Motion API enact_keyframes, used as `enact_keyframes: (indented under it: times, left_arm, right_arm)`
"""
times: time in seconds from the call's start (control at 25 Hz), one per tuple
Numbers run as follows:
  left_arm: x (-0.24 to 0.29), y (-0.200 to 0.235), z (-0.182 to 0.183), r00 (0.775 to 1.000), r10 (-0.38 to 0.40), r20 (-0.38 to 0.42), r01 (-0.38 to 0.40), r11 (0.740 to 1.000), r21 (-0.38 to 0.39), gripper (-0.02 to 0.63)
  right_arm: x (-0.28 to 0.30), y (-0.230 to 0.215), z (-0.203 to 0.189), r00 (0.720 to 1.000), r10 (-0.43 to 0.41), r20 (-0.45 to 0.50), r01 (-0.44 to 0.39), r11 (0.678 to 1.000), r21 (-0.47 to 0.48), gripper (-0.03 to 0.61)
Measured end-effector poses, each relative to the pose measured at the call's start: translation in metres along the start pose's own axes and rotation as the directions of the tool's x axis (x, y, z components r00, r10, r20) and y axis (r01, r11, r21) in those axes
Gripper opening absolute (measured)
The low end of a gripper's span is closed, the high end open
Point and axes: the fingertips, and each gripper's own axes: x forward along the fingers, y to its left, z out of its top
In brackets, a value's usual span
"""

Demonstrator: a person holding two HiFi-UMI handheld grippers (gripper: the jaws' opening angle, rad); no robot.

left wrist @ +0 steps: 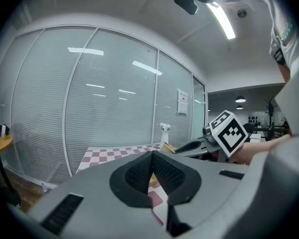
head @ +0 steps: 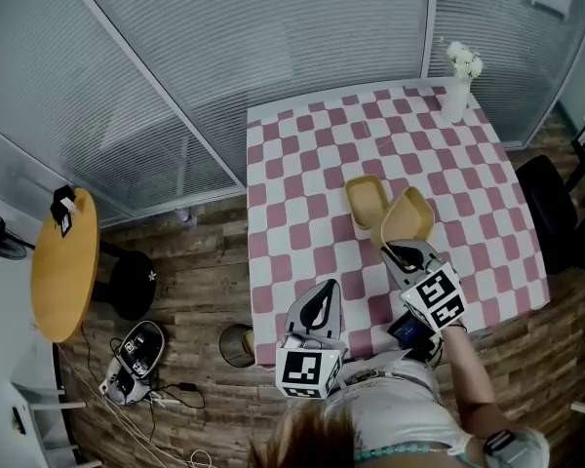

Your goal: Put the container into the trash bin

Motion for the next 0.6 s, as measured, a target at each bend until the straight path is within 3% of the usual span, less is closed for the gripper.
enact_keyframes:
  times: [0.28, 0.6]
  left_arm:
    - [0.001, -0.005, 0.015, 0.999, -0.002, 0.04, 0.001, 1.0, 0.014, 0.006]
    - [-0.001, -0.008, 0.031, 0.998, 0.003, 0.071, -0.005, 1.0, 0.019, 0.006]
  right_arm:
    - [-0.03, 0.014, 0.058, 0.988, 0.001, 0.152, 0.004, 0.999, -0.033, 0.014]
    - [-0.053, 0.036, 0.104, 0.952, 0.045, 0.303, -0.03, 0.998, -0.053, 0.014]
